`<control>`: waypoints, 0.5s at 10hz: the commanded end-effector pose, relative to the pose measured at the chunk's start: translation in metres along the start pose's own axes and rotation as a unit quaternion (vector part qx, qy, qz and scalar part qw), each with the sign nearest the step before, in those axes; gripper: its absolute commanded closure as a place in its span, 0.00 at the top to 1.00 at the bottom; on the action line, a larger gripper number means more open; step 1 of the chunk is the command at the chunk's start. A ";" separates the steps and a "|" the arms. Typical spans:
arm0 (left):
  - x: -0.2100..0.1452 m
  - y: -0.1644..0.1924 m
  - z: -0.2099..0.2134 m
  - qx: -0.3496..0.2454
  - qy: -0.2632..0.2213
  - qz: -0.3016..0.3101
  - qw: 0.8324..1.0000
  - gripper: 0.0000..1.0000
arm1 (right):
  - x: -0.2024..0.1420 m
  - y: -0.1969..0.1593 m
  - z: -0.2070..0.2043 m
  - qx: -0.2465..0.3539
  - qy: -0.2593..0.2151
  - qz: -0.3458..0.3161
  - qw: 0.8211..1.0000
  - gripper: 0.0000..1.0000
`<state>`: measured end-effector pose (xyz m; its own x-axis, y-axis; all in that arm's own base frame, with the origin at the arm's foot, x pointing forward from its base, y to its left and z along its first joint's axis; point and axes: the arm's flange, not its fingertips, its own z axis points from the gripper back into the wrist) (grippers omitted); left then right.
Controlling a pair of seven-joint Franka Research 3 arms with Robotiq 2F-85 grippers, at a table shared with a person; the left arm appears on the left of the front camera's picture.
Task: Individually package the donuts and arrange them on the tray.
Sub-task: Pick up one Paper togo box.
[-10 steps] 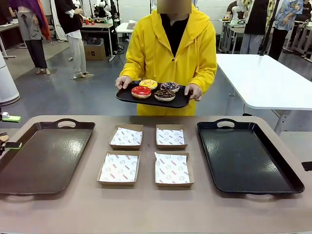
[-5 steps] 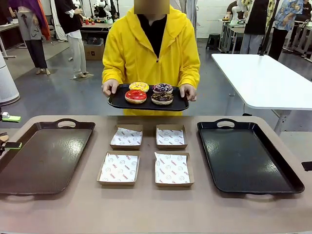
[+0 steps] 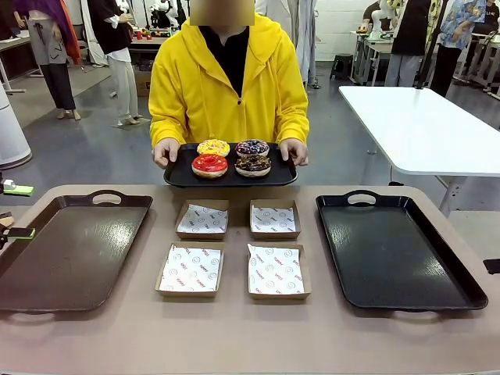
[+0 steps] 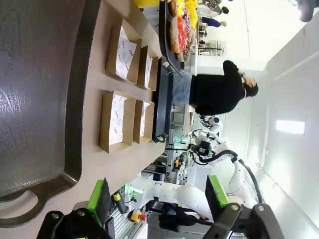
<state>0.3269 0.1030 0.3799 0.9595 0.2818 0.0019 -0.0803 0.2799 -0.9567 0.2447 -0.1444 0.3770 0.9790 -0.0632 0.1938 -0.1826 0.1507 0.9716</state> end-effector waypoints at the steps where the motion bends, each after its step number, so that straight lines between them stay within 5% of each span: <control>1: 0.000 0.000 0.001 -0.005 -0.002 0.000 1.000 1.00 | -0.001 0.001 0.002 0.004 -0.003 0.005 1.000 1.00; 5: 0.000 0.000 0.001 -0.005 -0.002 0.000 1.000 1.00 | -0.001 0.001 0.002 0.004 -0.003 0.005 1.000 1.00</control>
<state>0.3269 0.1030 0.3799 0.9595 0.2817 0.0019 -0.0803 0.2798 -0.9567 0.2446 -0.1444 0.3770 0.9790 -0.0632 0.1938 -0.1826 0.1507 0.9716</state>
